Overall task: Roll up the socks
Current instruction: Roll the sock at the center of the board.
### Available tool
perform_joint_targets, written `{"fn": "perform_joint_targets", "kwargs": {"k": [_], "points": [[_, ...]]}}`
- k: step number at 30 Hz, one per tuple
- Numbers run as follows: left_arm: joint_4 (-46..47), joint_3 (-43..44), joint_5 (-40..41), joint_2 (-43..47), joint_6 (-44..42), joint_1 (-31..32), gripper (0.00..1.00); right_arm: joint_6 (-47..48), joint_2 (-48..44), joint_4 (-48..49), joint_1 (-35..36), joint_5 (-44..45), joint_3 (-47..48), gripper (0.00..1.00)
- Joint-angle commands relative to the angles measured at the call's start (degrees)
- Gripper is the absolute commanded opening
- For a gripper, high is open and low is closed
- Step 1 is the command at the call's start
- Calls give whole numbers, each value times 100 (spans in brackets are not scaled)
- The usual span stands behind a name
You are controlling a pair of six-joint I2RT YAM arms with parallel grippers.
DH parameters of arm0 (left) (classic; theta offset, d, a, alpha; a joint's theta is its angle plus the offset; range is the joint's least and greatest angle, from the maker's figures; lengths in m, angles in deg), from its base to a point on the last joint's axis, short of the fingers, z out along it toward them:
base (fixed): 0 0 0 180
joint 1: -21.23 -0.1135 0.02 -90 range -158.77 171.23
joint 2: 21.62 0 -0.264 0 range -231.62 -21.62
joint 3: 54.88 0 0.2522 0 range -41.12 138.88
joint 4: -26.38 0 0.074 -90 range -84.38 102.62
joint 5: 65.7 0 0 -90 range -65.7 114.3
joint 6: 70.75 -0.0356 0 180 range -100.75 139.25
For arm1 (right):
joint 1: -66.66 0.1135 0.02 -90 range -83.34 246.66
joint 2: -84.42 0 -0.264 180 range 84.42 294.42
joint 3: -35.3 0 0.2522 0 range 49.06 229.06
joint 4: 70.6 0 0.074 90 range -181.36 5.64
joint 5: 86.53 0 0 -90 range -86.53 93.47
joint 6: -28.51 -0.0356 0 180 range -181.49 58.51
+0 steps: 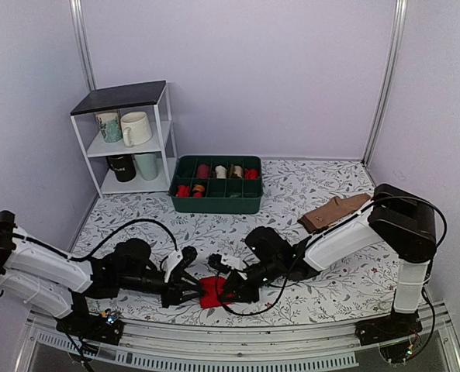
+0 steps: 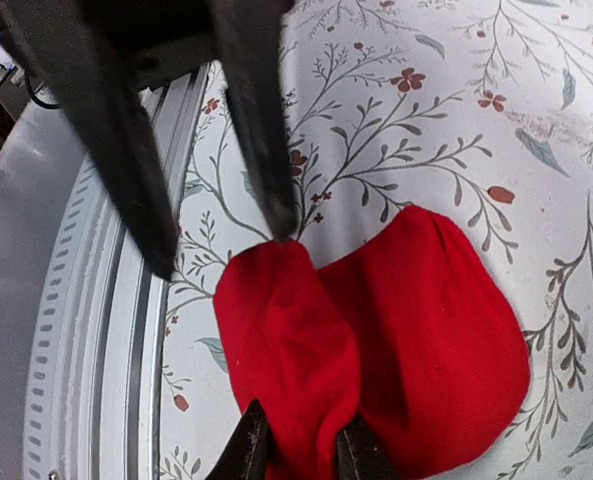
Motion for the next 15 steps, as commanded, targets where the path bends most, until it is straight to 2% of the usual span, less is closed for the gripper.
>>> {"fn": "perform_joint_targets", "kwargs": {"k": [1,4,8,13,15], "points": [[-515,-206,746,981,-692,394,28,-347,549,-2140,-197,-317,300,16],[-338,-408,1031,1331,-832,676,31,-522,725,-3013,-327,-543,742,16],[113,-628,1267,1248,-920,899,33,-686,923,-4045,-497,-747,1261,17],[106,-314,1542,645,-1272,1064,34,-858,1146,-4528,-563,-916,1549,17],[118,-185,1640,446,-1428,1098,39,-863,1214,-4658,-569,-909,1614,17]]}}
